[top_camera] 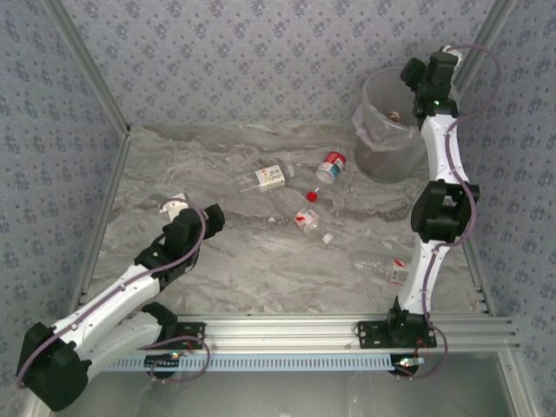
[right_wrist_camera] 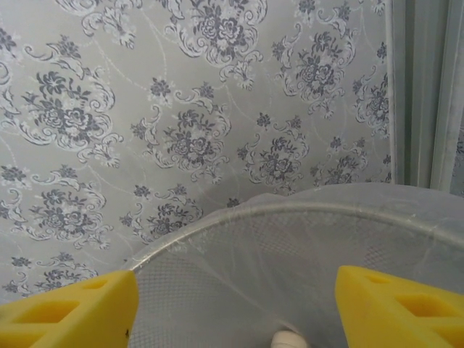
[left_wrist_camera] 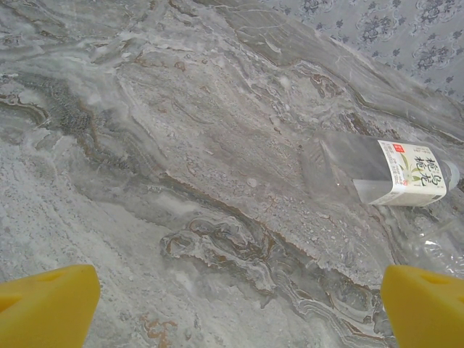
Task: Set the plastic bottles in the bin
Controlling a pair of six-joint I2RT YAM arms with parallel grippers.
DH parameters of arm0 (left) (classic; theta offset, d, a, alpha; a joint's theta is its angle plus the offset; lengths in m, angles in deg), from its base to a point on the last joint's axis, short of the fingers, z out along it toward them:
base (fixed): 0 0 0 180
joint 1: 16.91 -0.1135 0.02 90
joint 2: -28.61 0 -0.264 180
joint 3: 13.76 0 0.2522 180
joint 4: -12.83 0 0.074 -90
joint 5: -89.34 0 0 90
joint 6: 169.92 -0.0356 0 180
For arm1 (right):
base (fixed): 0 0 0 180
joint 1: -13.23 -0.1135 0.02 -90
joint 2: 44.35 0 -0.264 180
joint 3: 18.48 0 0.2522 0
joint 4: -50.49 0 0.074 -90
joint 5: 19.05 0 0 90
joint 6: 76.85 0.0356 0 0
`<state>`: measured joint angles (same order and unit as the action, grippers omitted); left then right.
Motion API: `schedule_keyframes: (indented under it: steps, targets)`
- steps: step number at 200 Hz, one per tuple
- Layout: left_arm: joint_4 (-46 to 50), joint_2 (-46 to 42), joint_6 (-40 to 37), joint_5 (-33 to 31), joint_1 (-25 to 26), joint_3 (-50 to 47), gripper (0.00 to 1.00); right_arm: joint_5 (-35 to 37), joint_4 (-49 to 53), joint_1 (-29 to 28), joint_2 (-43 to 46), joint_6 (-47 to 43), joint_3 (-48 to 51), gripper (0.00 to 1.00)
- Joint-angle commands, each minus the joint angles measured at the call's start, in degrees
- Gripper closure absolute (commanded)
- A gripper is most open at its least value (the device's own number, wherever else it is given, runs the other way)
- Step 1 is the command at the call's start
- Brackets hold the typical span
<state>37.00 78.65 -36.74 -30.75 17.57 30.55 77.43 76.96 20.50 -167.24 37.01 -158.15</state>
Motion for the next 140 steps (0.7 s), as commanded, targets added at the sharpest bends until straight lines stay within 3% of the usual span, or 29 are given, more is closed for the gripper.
schedule_keyframes:
  steps: [1, 62, 95, 140]
  targets:
    - [-1.2, 0.5, 0.1, -0.5, -0.4, -0.5, 0.01, 0.8, 1.4, 0.2, 4.5, -2.2, 0.4, 0.25]
    - [-2.0, 0.6, -0.4, 0.0, -0.5, -1.1, 0.01, 0.3, 2.3, 0.2, 12.1, -2.7, 6.9, 0.23]
    - [-3.5, 1.8, -2.9, 3.6, -0.7, -0.6, 0.00, -1.8, 8.0, 0.1, 19.2, -1.0, 11.9, 0.21]
    - [-6.2, 3.3, -2.5, 8.4, -1.1, -0.1, 0.01, -5.0, 18.1, 0.1, 33.2, 1.9, 27.1, 0.17]
